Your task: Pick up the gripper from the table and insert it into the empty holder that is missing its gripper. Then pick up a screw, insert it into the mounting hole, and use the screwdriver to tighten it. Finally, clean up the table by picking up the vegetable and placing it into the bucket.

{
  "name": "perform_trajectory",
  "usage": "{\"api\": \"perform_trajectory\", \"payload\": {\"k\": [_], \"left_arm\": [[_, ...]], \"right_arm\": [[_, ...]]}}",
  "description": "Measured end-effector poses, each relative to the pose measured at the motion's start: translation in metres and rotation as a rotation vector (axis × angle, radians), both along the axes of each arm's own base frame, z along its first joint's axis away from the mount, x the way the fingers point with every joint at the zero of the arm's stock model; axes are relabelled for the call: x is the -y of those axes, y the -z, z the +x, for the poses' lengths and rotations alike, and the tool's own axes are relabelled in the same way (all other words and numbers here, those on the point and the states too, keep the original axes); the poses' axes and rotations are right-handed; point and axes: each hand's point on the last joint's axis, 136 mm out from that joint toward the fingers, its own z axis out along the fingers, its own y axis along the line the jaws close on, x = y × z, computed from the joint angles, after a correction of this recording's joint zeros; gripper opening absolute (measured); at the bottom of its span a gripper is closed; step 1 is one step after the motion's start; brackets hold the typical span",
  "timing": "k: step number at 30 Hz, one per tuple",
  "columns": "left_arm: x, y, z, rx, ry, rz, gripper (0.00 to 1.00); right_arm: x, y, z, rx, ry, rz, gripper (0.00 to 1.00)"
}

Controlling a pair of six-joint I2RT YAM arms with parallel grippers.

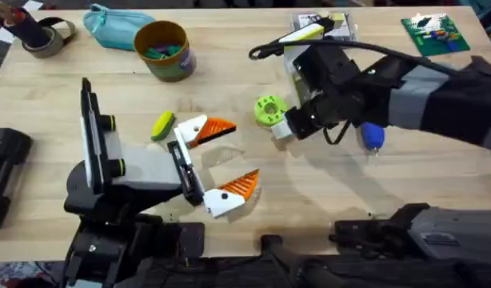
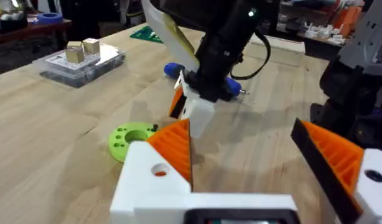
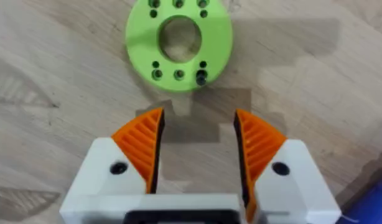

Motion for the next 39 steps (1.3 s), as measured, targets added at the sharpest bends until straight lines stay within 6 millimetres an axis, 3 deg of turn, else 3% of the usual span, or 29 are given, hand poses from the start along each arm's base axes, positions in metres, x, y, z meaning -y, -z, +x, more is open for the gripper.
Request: {"api": "perform_trajectory", "payload": {"k": [24, 33, 39], "left_arm": [[0.000, 0.000, 0.000, 0.000, 0.000, 0.000, 0.986], [0.000, 0.000, 0.000, 0.000, 0.000, 0.000, 0.986], [0.000, 0.000, 0.000, 0.000, 0.000, 0.000, 0.986]], "right_arm": [[-0.014, -0.006, 0.031, 0.013, 0.016, 0.012, 0.646], [-0.015, -0.002, 0.032, 0.000, 0.016, 0.004, 0.644], [-0.014, -0.001, 0.031, -0.008, 0.020, 0.000, 0.484]]}}
